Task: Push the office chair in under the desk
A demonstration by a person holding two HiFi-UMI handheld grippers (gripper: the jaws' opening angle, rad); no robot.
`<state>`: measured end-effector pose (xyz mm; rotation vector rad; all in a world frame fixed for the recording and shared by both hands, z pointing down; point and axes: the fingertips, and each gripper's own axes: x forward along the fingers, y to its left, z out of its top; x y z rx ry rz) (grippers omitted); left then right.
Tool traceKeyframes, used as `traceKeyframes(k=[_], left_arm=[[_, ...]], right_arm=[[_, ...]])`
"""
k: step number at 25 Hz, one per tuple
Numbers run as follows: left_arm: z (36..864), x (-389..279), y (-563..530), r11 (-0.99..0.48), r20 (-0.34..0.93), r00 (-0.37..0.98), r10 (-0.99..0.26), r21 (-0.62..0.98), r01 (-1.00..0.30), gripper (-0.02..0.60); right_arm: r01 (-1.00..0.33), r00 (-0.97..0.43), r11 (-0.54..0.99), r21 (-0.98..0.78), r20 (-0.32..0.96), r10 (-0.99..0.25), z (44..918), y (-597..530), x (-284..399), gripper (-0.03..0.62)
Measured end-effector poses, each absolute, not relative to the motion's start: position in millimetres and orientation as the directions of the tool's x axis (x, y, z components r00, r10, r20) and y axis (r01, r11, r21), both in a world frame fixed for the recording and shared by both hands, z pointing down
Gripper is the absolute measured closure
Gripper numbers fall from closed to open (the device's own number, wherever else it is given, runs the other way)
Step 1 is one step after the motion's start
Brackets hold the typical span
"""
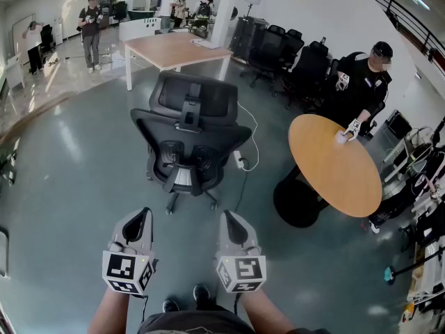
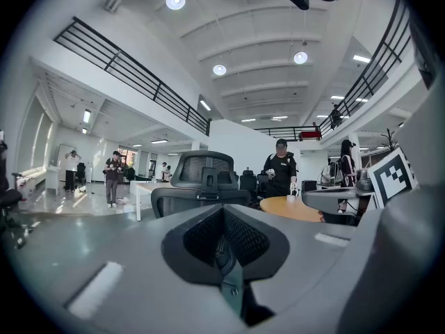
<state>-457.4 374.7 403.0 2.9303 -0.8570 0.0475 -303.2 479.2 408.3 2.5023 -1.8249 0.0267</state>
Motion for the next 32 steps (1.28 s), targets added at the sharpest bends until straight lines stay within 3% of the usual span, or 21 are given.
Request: traceKeyframes(k=[15,21,32], left_arm=[[402.1,-457.5,381.1,-0.851,0.052,0.852,-0.521,0.048,-0.524,0.565],[406.0,-460.1,388.4,-0.868,0.056,0.869,-0.492,0.037,-0.494,0.563],[402.5,-483.6,376.5,-0.874,0.03,0.873,-0.486,-0.024,-0.486,0.563]], right_arm=[[-0.95,0.312,-0.31,0.042,0.031,-0.95,404.4,482.1,-309.0,0.605],[-0.944,0.329,-0.328,0.023,0.082,-0.941,413.4,484.3,-310.3,0.603],[-0.931,0.364,-0.363,0.034,0.043,-0.93,407.0,495.2,-327.6,0.603]])
